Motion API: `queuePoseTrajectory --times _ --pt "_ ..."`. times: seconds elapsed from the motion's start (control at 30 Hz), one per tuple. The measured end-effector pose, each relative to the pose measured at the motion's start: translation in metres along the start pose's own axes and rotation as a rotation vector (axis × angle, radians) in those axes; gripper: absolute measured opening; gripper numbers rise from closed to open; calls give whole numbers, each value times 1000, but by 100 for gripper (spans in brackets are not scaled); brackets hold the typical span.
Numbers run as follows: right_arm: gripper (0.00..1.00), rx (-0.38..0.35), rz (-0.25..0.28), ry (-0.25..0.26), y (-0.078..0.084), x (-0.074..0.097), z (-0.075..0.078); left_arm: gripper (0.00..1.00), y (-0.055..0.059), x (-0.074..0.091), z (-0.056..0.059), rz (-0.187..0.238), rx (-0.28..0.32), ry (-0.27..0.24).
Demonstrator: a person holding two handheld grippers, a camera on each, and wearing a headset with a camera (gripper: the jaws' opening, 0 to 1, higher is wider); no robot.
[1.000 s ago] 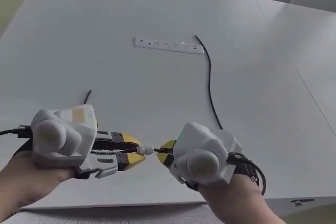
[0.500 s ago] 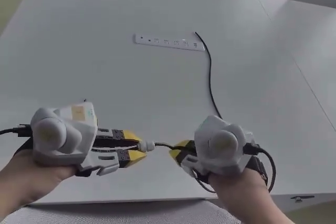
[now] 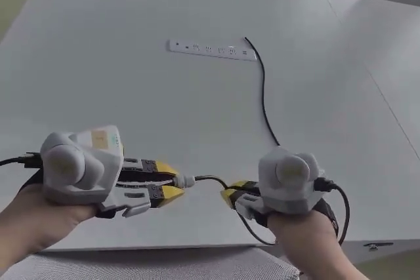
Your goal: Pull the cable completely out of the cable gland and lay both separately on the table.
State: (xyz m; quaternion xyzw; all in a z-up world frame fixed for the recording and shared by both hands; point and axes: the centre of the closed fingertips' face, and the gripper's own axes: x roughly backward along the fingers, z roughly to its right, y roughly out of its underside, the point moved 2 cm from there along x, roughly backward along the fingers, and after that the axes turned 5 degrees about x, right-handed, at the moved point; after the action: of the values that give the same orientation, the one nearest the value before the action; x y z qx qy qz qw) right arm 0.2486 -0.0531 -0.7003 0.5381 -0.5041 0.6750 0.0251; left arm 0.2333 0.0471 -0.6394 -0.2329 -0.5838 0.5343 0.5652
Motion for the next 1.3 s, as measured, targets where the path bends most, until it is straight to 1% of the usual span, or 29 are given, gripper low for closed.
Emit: queuePoseTrajectory --times 0.07,0.13,0.2,0.27,0.37,0.4,0.5,0.53,0.57,0.6,0.63,0.67,0.7,0.73,0.8,0.83,0.87,0.9,0.93,0.97,1.0,1.07,1.13,1.2,1.27,1.3 --pt "0 4 -3 -1 1 0 -1 15 0 0 0 -3 -1 -1" --pt "0 37 1 -2 1 0 -2 15 0 0 -1 -5 -1 -6" --pt "0 44 -3 -18 2 0 -3 15 0 1 -2 -4 1 -9" --pt "1 76 15 -27 0 3 -5 15 0 1 -3 -4 2 -14" --pt "2 110 20 -25 -2 6 -8 15 0 2 -5 -7 2 -19" --pt "2 117 22 -27 -3 7 -9 15 0 3 -5 -9 1 -19" --pt "10 140 40 -34 -13 14 -15 15 2 4 -8 -26 0 -18" --pt "13 163 45 -39 -17 16 -18 15 2 5 -8 -30 -5 -14" --pt "15 226 46 -40 -23 18 -22 15 2 5 -8 -33 -9 -12" --pt "15 267 44 -30 -27 19 -24 15 3 6 -9 -39 -12 -11" --pt "15 335 41 -24 -34 20 -29 15 3 6 -9 -42 -15 -9" --pt "15 354 37 -25 -36 20 -30 15 3 6 -10 -44 -17 -8" --pt "15 405 31 -25 -42 19 -36 15 3 6 -10 -45 -17 -6" --pt "14 438 25 -29 -45 18 -41 15 3 6 -10 -47 -18 -3" --pt "13 528 12 -23 -53 14 -49 15 4 5 -9 -55 -24 5" --pt "11 566 16 -18 -57 12 -53 15 5 4 -8 -61 -27 11" --pt "8 594 38 -20 -62 10 -57 15 5 3 -7 -63 -27 16" --pt "5 603 43 -29 -63 8 -60 15 4 2 -6 -64 -36 16" --pt "5 592 18 -33 -60 6 -61 15 4 1 -6 -63 -37 17" --pt "5 598 8 -36 -58 4 -61 15 4 1 -6 -63 -35 19" --pt "5 606 9 -39 -58 3 -62 15 3 0 -5 -62 -34 20" --pt "2 630 2 -24 -57 3 -58 15 3 -1 -5 -64 -34 22" --pt "1 624 4 -31 -57 4 -57 15 4 0 -5 -60 -31 21" --pt "0 604 14 -33 -56 4 -55 15 4 -1 -6 -57 -31 22" --pt "0 568 10 -23 -54 4 -51 15 3 -1 -7 -56 -29 19" --pt "0 524 8 -11 -52 4 -47 15 3 0 -7 -56 -32 17"
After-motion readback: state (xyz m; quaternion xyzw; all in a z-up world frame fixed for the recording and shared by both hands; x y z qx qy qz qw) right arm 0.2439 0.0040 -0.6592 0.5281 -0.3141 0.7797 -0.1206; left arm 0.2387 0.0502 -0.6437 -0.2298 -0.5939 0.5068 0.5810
